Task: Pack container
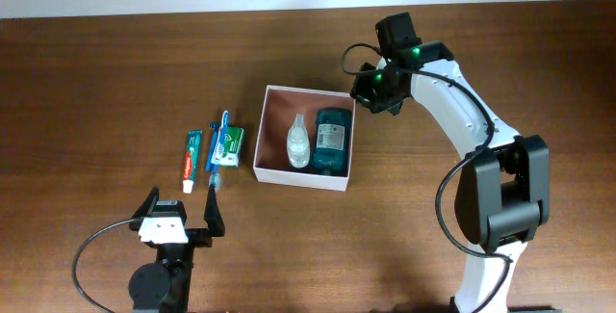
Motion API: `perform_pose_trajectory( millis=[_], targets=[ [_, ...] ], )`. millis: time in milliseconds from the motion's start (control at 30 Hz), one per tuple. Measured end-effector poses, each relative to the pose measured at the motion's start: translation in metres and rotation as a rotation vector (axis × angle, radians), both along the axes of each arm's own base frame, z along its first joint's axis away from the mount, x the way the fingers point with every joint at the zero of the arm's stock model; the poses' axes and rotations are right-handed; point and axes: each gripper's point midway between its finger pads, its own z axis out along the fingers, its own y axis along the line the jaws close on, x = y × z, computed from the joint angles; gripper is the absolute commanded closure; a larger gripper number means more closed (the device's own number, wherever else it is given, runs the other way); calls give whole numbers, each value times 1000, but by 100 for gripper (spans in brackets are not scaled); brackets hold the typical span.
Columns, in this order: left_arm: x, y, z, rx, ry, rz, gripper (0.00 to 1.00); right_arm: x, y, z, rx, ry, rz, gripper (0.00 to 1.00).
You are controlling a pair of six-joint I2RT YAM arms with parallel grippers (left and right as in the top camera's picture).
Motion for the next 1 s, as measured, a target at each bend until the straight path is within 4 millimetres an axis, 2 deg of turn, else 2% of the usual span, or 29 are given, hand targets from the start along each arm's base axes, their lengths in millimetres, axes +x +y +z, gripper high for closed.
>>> perform_pose_trajectory(
  millis=[133, 233, 333, 567, 767, 933, 967, 1000],
  targets=[
    [0, 0, 0, 0, 0, 0, 1, 1, 5, 3, 25, -16, 34, 89],
    [0, 0, 0, 0, 0, 0, 1, 1, 7, 3, 30, -18, 46, 90],
    [0, 0, 0, 0, 0, 0, 0, 1, 7, 3, 26, -25, 62, 96],
    [0, 0, 0, 0, 0, 0, 1, -4, 1, 1, 9, -13, 95, 96],
    [0, 0, 0, 0, 0, 0, 1, -11, -25, 0, 59, 54, 56, 96],
    [0, 0, 0, 0, 0, 0, 1, -10, -66, 7, 175, 95, -26, 95],
    [0, 0, 0, 0, 0, 0, 1, -10, -74, 8, 199, 99, -40, 88],
    [0, 0, 0, 0, 0, 0, 1, -11, -82, 11, 227, 102, -52, 75]
  ],
)
